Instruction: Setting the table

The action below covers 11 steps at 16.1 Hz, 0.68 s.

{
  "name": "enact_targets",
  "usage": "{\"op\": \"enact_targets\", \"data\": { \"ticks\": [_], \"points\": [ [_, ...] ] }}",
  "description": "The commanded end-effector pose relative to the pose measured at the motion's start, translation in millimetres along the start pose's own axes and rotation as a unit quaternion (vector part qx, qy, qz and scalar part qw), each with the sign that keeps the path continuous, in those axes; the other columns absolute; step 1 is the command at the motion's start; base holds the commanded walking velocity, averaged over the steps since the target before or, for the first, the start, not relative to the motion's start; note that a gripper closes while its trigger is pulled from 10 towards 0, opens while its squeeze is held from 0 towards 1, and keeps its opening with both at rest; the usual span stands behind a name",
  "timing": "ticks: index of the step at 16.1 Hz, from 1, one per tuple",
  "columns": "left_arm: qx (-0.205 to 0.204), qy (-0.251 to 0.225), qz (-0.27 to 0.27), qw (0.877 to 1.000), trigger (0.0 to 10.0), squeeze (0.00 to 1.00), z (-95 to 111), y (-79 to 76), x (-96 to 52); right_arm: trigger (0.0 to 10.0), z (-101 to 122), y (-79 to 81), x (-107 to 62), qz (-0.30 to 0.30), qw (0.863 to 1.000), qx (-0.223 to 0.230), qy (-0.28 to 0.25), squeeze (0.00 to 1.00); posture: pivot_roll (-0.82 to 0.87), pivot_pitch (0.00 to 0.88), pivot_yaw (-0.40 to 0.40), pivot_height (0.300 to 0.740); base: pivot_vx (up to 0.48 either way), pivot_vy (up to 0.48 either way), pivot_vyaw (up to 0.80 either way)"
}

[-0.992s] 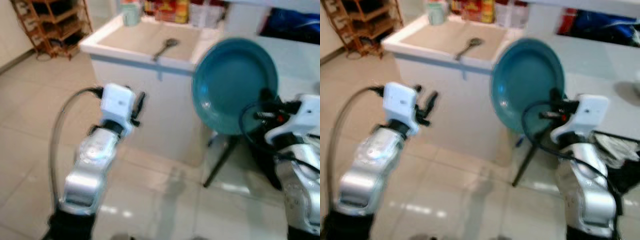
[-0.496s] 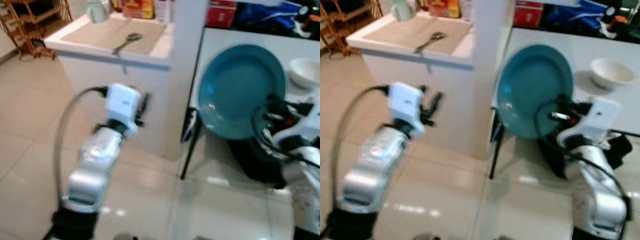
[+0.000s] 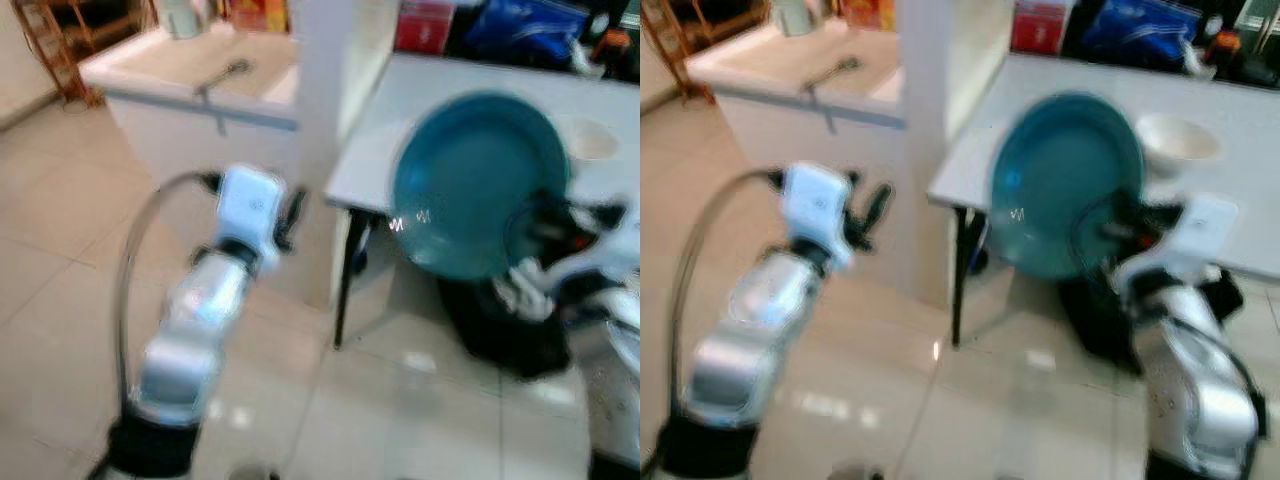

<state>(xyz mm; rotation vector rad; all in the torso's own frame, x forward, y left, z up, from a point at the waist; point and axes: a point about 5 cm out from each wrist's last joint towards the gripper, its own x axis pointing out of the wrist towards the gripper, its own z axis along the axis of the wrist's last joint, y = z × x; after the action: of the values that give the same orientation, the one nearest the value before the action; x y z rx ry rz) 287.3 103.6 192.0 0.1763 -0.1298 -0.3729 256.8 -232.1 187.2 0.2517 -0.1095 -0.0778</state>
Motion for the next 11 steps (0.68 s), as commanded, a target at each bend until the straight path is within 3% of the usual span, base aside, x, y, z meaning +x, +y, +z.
{"op": "enact_targets", "data": {
  "ticks": [1, 5, 11],
  "points": [
    [0.011, -0.005, 0.009, 1.000, 10.0, 0.00, 2, 7.1, -0.1, 10.0, 8, 6.2, 0.7, 0.016, 1.000, 0.009, -0.014, 0.00, -0.02, 0.015, 0.006, 0.740, 0.000, -0.480, 0.00],
    [-0.016, 0.000, 0.032, 0.999, 10.0, 0.00, 4, 14.0, 1.3, 10.0, 0, 10.0, 0.8, 0.012, 1.000, 0.020, 0.004, 0.00, -0.01, 0.021, 0.001, 0.740, 0.000, 0.000, 0.00],
    [-0.019, -0.001, 0.039, 0.999, 10.0, 0.00, 7, 20.8, 1.0, 10.0, -6, 14.3, 3.2, 0.011, 0.999, 0.033, 0.012, 0.00, 0.00, 0.028, 0.000, 0.740, 0.390, 0.000, 0.00]
  ]
}}
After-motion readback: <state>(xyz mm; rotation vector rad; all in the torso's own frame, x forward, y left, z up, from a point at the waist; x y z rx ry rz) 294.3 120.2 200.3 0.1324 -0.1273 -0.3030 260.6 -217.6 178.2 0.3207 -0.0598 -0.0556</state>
